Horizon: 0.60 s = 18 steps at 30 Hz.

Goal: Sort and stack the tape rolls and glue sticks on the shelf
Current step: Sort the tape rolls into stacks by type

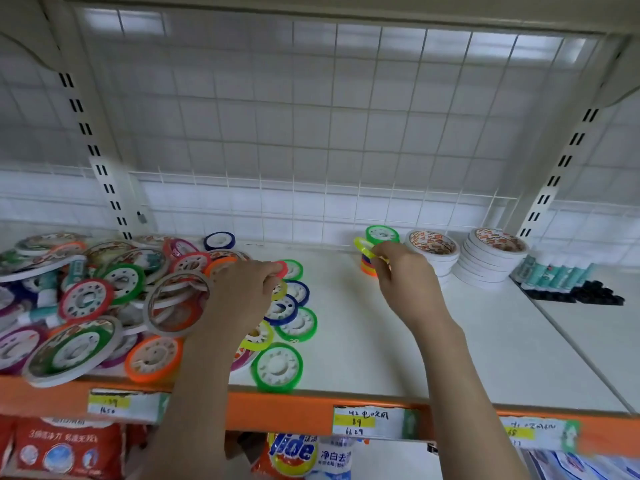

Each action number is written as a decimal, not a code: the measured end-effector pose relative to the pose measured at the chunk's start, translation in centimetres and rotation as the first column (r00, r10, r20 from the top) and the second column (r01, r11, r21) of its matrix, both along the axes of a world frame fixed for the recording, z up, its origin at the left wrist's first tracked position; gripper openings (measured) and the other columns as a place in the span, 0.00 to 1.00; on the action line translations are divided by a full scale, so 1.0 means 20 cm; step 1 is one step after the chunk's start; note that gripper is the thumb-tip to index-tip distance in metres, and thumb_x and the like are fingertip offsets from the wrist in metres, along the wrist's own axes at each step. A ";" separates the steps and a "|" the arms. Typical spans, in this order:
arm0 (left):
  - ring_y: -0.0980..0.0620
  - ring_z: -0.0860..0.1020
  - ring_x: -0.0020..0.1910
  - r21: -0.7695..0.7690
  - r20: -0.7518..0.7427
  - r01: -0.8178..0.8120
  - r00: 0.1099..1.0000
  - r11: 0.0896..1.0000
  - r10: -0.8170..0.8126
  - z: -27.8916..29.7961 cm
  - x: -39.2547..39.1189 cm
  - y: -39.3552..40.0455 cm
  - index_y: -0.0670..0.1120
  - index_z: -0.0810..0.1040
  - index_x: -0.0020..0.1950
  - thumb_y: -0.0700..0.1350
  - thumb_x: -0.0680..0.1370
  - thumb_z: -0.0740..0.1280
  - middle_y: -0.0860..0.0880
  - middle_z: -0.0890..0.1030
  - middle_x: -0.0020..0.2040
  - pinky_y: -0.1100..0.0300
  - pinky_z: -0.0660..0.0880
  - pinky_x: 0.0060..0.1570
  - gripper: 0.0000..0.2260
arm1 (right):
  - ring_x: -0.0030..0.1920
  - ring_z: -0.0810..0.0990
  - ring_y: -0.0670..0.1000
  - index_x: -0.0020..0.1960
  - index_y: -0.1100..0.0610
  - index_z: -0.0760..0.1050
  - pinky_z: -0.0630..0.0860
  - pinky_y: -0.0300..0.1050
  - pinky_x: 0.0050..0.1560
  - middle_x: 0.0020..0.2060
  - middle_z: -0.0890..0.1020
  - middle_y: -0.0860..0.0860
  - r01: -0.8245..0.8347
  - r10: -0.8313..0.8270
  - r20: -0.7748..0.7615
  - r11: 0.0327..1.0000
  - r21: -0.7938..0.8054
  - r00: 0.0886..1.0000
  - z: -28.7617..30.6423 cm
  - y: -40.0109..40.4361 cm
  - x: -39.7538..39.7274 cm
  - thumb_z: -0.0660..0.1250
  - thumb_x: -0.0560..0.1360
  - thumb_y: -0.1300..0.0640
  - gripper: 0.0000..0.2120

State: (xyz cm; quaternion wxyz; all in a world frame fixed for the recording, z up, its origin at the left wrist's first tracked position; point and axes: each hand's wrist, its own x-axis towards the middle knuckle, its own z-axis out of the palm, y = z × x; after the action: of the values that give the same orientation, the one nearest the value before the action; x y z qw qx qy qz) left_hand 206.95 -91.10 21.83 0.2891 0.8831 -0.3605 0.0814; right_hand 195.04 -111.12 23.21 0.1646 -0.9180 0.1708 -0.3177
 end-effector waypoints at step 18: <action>0.46 0.78 0.37 -0.077 0.180 -0.031 0.983 0.997 0.045 0.01 -0.04 -0.04 0.44 0.82 0.53 0.46 0.76 0.60 0.47 0.82 0.38 0.47 0.77 0.40 0.13 | 0.52 0.76 0.60 0.58 0.58 0.75 0.72 0.48 0.43 0.53 0.78 0.56 0.032 -0.085 -0.294 0.983 -0.181 0.952 0.01 -0.37 0.27 0.56 0.78 0.62 0.12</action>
State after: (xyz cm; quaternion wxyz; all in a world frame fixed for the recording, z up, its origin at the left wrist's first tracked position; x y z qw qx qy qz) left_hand 206.20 -91.90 21.99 0.2859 0.8673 -0.3653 0.1804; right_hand 200.46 -118.56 23.44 0.0465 -0.9610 0.1929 -0.1929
